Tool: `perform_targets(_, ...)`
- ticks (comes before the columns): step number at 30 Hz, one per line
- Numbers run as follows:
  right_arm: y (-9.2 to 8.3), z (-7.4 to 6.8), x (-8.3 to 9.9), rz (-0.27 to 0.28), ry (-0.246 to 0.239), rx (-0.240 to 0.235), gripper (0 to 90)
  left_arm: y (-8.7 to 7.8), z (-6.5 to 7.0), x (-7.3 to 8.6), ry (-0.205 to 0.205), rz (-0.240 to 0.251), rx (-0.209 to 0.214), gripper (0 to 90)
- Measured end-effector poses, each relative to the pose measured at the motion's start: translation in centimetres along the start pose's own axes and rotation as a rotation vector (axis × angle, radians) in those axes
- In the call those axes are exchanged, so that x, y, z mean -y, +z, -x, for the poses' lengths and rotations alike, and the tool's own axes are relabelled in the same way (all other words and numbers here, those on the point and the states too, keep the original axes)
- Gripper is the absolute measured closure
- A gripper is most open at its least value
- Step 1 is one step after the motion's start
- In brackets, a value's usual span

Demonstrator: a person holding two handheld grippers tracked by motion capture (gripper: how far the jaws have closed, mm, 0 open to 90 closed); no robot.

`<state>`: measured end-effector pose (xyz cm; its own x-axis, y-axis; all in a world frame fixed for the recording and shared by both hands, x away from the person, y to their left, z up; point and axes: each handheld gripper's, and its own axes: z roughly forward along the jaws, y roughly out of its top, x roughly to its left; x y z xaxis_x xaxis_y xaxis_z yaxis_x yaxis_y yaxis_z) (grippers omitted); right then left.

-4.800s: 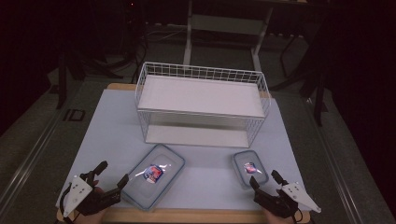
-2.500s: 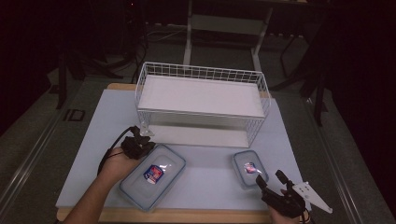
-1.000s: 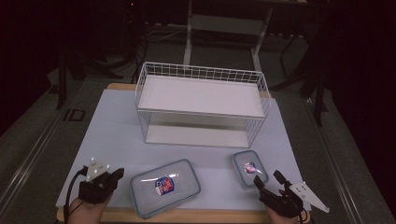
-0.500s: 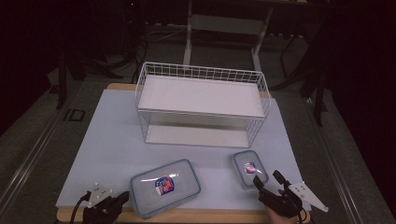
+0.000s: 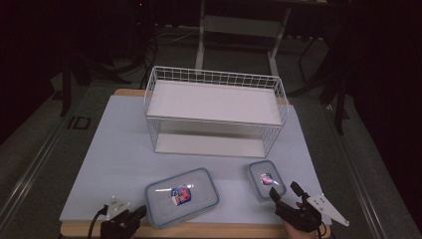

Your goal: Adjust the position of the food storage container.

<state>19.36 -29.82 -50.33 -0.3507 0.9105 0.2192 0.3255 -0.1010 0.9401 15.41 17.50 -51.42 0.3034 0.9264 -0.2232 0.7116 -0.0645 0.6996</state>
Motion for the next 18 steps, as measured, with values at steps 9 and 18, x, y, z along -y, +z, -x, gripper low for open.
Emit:
perform_targets(9,0.0,0.2,0.1,-0.001,0.008,-0.001,14.7,5.6,1.2,-5.0,0.028,0.006,0.036,90.0)
perform_targets(18,-0.2,0.4,0.0,0.004,0.019,-0.003,14.7,7.7,1.2,-7.5,0.036,-0.006,0.061,88.7)
